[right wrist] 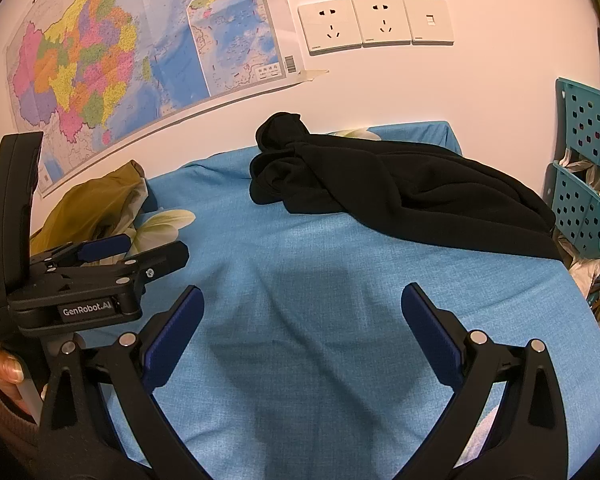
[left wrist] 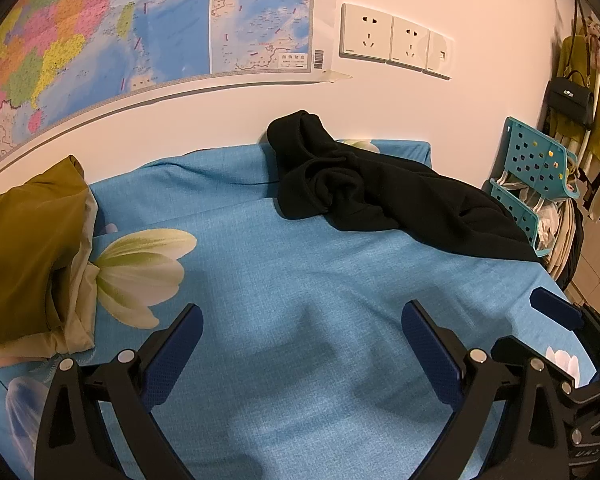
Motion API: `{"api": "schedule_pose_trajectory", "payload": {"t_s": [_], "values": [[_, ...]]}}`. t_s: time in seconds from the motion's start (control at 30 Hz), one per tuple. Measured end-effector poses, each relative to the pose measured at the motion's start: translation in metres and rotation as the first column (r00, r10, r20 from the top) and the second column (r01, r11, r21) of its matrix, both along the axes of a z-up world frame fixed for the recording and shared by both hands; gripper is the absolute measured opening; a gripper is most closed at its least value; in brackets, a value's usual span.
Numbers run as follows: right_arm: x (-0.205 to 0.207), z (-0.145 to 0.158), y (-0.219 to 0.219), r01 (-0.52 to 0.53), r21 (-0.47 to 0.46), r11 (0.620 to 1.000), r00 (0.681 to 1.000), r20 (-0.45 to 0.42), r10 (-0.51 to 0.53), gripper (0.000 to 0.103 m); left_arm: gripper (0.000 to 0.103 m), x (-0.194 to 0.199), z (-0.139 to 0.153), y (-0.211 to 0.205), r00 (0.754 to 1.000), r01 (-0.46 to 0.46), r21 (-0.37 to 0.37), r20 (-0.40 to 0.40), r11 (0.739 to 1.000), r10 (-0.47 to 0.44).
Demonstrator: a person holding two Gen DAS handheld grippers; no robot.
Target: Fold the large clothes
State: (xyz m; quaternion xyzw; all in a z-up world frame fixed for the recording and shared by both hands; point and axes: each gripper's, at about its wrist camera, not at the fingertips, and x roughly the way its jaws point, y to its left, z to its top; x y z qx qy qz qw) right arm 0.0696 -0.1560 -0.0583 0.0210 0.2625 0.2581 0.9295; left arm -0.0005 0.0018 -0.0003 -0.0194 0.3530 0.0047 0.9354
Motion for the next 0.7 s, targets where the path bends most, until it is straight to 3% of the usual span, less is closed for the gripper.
{"api": "schedule_pose_trajectory", "payload": {"t_s": [0.7], "values": [[0.0011,0.0013,0.0009,-0.007,0.003,1.000,1.000,0.005,0.007,0.097,0.096,-0.0002,-0.0004,-0.0018,1.000,0.001,0.018,-0.022,1.000,-0.001]]}}
